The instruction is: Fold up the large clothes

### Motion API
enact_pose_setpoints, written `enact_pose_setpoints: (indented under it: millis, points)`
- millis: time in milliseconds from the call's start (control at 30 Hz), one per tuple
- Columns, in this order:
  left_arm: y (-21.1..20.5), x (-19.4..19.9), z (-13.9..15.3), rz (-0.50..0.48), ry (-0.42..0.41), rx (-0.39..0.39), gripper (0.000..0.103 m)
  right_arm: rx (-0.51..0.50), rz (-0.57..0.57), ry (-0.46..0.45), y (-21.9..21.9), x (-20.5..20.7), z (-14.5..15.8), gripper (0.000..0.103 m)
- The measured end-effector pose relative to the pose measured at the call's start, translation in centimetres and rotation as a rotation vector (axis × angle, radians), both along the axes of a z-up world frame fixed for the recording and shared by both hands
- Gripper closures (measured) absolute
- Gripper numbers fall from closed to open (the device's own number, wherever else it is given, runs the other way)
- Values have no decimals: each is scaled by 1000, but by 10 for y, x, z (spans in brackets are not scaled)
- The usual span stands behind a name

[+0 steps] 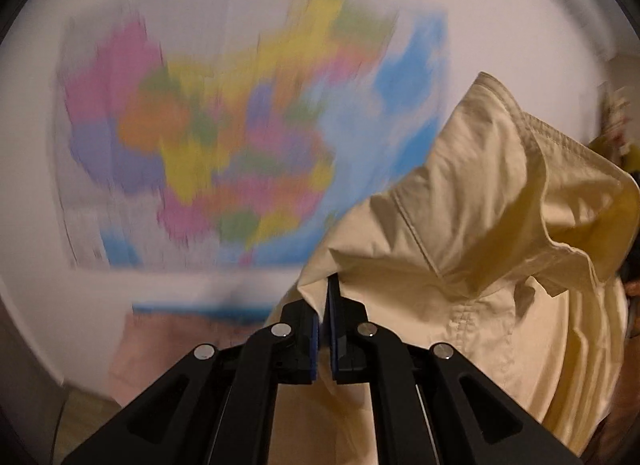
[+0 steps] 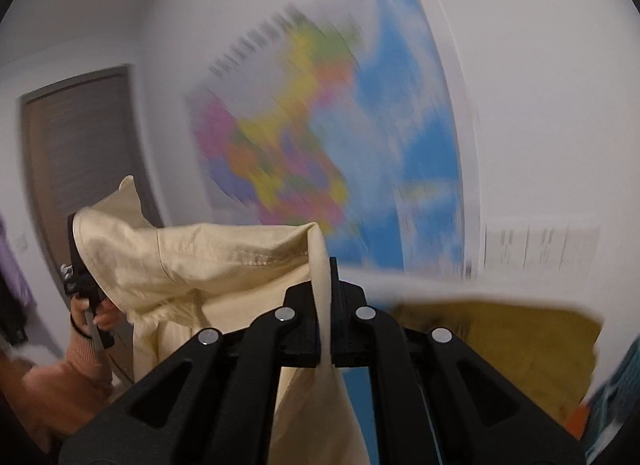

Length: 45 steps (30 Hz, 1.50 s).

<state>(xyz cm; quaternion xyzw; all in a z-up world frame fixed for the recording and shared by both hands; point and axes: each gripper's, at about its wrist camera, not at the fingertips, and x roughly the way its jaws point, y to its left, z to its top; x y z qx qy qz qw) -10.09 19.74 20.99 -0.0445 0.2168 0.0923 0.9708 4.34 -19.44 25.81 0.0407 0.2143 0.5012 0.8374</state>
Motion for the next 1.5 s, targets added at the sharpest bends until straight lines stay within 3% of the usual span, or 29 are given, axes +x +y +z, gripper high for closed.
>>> enact_pose_setpoints:
  millis: [133,233,300,367,400,467,533,633,733,833,933,1000,1033,1067,1100,1133,1167,1233,1267,1300,1367,1500]
  points:
    - [32,93,-92,25,187,-67,101,-85,-26,181,47,77,-84,101]
    - [48,141,-155,29,310,-138,102,-202,-62,286,80,123,-150,101]
    - [57,161,-181,57,342,-152,102,-262,-101,331,93,149,-188,101]
    - [65,177,-196,37,383,-197,101,-236,-158,406,85,173,-211,101]
    - [69,182,-203,51,405,-209,101,-237,-200,427,79,183,-218,98]
    - [71,183,-209,29,429,-215,95,-270,-284,443,70,195,-225,84]
    - [67,184,-206,-4,432,-185,84,-302,-331,382,65,193,-218,59]
    - [51,184,-201,-63,401,-48,48,-380,-320,129,69,153,-180,42]
    - [35,189,-201,-131,407,40,42,-500,-164,-111,96,93,-158,32]
    - [22,204,-211,-154,454,70,40,-636,-97,-193,139,74,-175,32]
    - [14,222,-220,-159,512,46,40,-776,-85,-265,183,79,-204,32]
    - [11,235,-228,-139,540,52,40,-802,-59,-258,199,88,-217,34]
    - [10,242,-231,-130,553,56,45,-808,-50,-225,208,95,-223,40]
    - [10,248,-235,-112,567,63,58,-817,-55,-209,213,101,-226,47]
    - [12,254,-237,-100,580,55,65,-819,-62,-191,218,108,-228,66]
    - [16,262,-238,-94,592,11,79,-816,-62,-174,221,113,-227,83]
    - [19,267,-238,-94,593,-22,86,-799,-76,-140,222,122,-224,89]
    - [33,277,-234,-60,575,-127,86,-727,-88,-64,219,138,-210,94]
    - [36,277,-231,-51,561,-137,85,-693,-108,-51,217,145,-202,95]
    - [37,276,-225,-41,539,-134,83,-651,-119,-28,216,152,-194,97]
    - [37,269,-216,-27,515,-115,62,-598,-171,41,213,168,-193,98]
    - [18,231,-204,-73,497,-7,52,-621,-297,115,213,191,-217,103]
